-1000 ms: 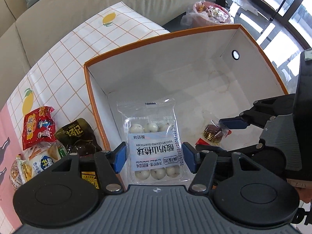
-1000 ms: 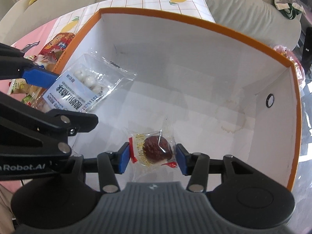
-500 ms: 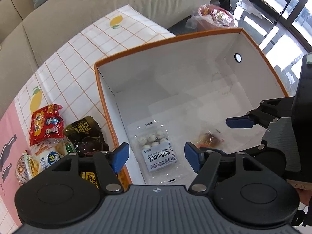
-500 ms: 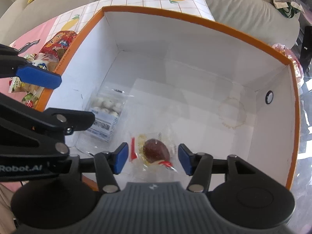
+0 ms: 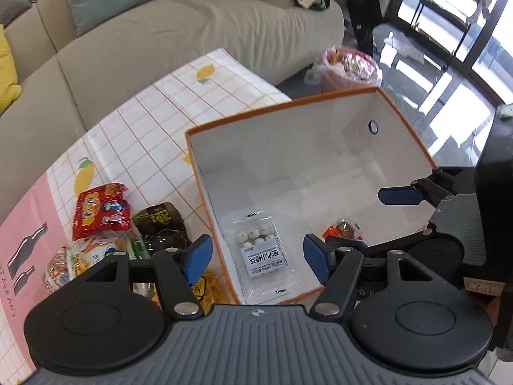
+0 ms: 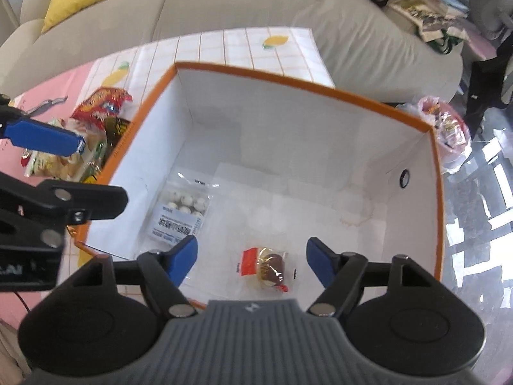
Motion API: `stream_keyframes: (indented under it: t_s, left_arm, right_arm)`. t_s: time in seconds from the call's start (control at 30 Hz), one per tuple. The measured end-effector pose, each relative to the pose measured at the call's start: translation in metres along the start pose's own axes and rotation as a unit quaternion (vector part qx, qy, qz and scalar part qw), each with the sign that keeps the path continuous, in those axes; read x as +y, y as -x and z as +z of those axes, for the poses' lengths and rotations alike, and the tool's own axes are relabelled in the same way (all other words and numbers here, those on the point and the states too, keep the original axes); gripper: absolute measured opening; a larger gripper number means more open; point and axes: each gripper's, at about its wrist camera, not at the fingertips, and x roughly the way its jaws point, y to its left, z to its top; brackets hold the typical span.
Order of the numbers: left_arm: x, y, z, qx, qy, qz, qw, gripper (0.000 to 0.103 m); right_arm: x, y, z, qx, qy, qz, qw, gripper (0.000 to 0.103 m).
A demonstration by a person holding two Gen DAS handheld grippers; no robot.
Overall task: Organize snacks
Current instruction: 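Withdraw both tools from the box back toward the snack pile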
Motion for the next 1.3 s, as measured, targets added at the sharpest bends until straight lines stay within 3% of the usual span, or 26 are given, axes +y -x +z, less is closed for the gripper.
stream_keyframes:
  t_s: [0.23, 0.5, 0.7, 1.03, 1.3]
  left_arm:
    - [0.019, 0.039, -0.024, -0.052, 0.028, 0.024, 0.998, 0.077]
    - [0.051, 0.071, -0.069, -0.086, 0.075, 0.043, 0.9925, 0.077]
    - [0.087, 0.085, -0.108, -0.109, 0.129, 0.076, 0.9828, 0.077]
    - [0.144, 0.077, -0.159, -0.118, 0.172, 0.107, 0.9722, 0.077]
    - [0.181, 0.06, -0.183, -0.106, 0.197, 0.089, 0.9705, 0.077]
  right_arm:
    - [0.018, 0.038, -0.015, -0.073, -0.013, -0.028, 0.997, 0.077]
    - [0.058, 0.068, -0.031, -0.137, -0.039, 0.003, 0.99, 0.077]
    - [0.105, 0.074, -0.041, -0.172, -0.018, 0.012, 0.985, 0.077]
    - [0.179, 0.049, -0.05, -0.16, 0.06, 0.048, 0.984, 0.077]
    - [0.205, 0.02, -0.032, -0.137, 0.113, 0.046, 0.983, 0.075]
